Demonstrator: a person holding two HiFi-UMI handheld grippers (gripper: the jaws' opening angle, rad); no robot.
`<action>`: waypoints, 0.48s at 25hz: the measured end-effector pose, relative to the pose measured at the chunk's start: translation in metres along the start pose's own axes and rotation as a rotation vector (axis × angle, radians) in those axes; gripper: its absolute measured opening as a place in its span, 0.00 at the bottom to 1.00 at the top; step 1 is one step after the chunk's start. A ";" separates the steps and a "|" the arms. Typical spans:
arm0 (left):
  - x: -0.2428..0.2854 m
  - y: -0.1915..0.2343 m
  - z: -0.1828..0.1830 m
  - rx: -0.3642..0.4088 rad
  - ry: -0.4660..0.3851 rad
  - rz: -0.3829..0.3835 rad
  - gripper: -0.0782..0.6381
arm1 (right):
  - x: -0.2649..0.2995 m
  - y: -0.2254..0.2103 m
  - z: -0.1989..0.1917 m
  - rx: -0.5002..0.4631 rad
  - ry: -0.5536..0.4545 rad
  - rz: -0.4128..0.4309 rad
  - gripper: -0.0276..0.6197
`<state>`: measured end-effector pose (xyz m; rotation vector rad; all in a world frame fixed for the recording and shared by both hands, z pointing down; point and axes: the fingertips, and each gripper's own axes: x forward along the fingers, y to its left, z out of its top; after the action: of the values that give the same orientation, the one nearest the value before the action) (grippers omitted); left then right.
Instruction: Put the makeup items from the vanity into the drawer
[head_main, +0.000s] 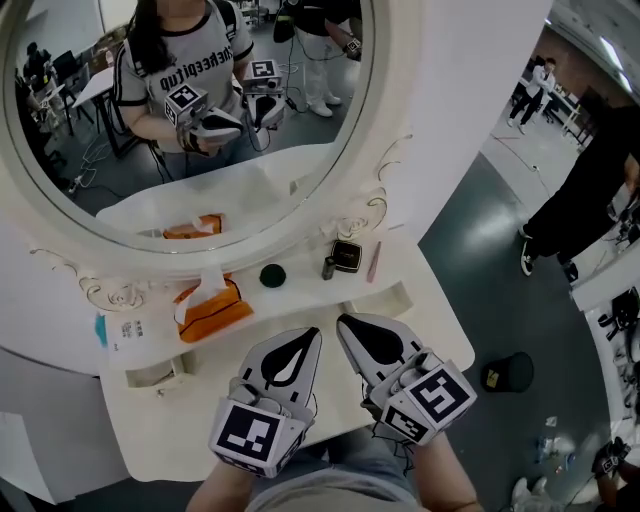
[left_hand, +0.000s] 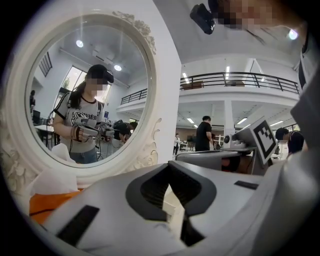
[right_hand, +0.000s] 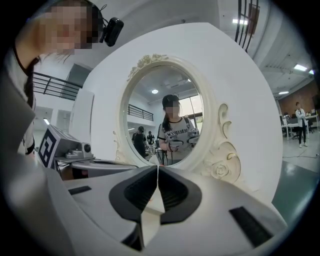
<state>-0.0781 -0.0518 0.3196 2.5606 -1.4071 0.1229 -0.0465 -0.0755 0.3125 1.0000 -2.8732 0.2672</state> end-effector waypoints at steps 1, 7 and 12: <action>0.001 0.003 0.000 0.008 -0.015 0.006 0.16 | 0.004 -0.003 -0.001 0.004 0.004 -0.002 0.10; 0.006 0.013 -0.004 -0.026 0.009 0.032 0.16 | 0.028 -0.027 -0.005 0.016 0.040 -0.005 0.13; 0.012 0.027 -0.008 -0.053 0.015 0.068 0.16 | 0.046 -0.052 -0.012 0.022 0.080 -0.024 0.16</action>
<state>-0.0944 -0.0745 0.3334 2.4656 -1.4724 0.1143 -0.0499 -0.1413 0.3382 1.0036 -2.7911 0.3303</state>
